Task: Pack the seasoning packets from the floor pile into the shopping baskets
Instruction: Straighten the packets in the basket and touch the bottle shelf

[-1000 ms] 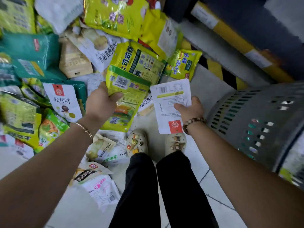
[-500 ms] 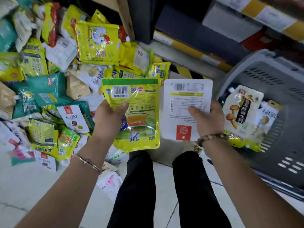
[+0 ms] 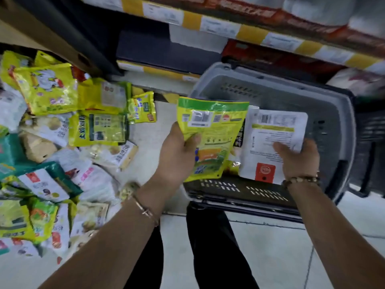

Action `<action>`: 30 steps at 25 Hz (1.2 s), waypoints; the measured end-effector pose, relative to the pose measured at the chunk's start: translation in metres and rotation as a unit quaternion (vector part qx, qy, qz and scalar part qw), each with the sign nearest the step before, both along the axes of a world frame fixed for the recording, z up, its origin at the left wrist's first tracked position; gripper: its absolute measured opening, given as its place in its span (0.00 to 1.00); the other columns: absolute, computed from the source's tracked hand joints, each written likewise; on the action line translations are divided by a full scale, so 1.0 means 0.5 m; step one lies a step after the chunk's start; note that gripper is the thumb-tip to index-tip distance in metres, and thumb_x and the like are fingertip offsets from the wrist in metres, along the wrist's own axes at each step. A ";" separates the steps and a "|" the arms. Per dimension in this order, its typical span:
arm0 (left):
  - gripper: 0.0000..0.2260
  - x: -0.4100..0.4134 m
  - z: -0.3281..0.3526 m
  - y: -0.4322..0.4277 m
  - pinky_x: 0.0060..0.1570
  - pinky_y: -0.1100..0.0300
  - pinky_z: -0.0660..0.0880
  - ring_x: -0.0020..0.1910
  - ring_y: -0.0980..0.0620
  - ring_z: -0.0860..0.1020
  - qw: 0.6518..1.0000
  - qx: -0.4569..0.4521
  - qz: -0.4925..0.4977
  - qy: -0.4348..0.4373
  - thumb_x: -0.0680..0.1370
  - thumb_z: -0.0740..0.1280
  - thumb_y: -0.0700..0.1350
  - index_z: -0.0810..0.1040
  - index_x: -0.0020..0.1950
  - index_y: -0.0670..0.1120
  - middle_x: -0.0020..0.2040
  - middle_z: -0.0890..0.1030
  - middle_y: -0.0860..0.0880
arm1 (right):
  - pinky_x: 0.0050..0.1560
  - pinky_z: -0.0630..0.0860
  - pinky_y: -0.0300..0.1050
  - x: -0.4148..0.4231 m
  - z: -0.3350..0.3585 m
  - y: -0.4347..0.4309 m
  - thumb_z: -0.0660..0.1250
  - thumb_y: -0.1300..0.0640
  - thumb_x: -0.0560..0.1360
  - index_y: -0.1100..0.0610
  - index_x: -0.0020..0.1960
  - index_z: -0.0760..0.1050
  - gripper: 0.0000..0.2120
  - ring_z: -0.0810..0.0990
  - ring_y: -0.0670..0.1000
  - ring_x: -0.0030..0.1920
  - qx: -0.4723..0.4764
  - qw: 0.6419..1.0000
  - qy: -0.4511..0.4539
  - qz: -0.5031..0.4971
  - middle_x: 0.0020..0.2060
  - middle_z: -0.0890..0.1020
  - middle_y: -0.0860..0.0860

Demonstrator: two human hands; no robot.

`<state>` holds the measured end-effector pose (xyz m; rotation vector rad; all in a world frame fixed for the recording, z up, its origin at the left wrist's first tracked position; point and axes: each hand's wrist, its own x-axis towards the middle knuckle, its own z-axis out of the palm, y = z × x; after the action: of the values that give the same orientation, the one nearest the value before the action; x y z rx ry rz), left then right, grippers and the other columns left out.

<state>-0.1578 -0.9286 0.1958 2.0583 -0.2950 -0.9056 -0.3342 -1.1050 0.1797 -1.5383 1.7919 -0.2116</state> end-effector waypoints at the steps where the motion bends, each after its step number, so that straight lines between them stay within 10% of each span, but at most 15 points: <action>1: 0.16 -0.017 -0.020 -0.039 0.44 0.65 0.64 0.55 0.49 0.75 1.000 0.010 -0.017 -0.006 0.80 0.62 0.43 0.69 0.66 0.39 0.56 0.77 0.46 | 0.39 0.69 0.39 -0.025 -0.023 -0.023 0.73 0.59 0.69 0.58 0.51 0.73 0.14 0.77 0.51 0.44 0.006 1.000 0.020 -0.004 0.45 0.79 0.51; 7: 0.17 -0.062 -0.206 -0.176 0.50 0.51 0.69 0.59 0.35 0.74 0.979 0.186 -0.079 -0.029 0.81 0.61 0.45 0.67 0.63 0.33 0.59 0.76 0.33 | 0.44 0.68 0.42 -0.088 -0.189 -0.070 0.73 0.57 0.68 0.60 0.56 0.76 0.18 0.79 0.55 0.51 0.064 0.994 0.082 -0.011 0.52 0.81 0.56; 18: 0.15 -0.046 -0.429 -0.163 0.44 0.60 0.65 0.57 0.39 0.76 0.954 0.287 0.063 0.053 0.77 0.64 0.43 0.75 0.60 0.37 0.58 0.78 0.38 | 0.39 0.68 0.38 -0.046 -0.400 -0.029 0.71 0.53 0.68 0.55 0.66 0.64 0.30 0.73 0.49 0.48 0.144 0.984 0.087 -0.054 0.54 0.74 0.49; 22: 0.19 -0.045 -0.416 -0.173 0.48 0.58 0.70 0.57 0.41 0.77 0.951 0.297 0.056 0.058 0.74 0.68 0.42 0.73 0.63 0.37 0.59 0.78 0.39 | 0.64 0.63 0.59 -0.068 -0.397 -0.029 0.72 0.48 0.66 0.51 0.73 0.52 0.43 0.62 0.60 0.69 0.064 0.956 0.218 0.184 0.71 0.62 0.57; 26: 0.44 -0.083 -0.379 -0.157 0.72 0.52 0.55 0.75 0.39 0.54 0.927 0.296 -0.209 -0.098 0.71 0.74 0.46 0.48 0.77 0.41 0.76 0.52 0.38 | 0.71 0.41 0.56 -0.061 -0.389 -0.043 0.71 0.46 0.69 0.43 0.75 0.38 0.49 0.44 0.57 0.75 0.061 0.860 0.241 0.447 0.76 0.42 0.52; 30: 0.50 -0.100 -0.394 -0.146 0.72 0.44 0.41 0.76 0.42 0.36 0.852 0.258 -0.434 -0.141 0.71 0.73 0.56 0.38 0.78 0.50 0.77 0.34 0.43 | 0.70 0.38 0.55 -0.048 -0.391 -0.044 0.72 0.45 0.67 0.44 0.75 0.40 0.50 0.38 0.56 0.75 0.065 0.806 0.204 0.551 0.75 0.37 0.49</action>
<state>-0.2078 -1.0013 -0.0012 2.5836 -1.3529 -1.2986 -0.3583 -1.1272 -0.0156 -2.3564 0.8602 0.8431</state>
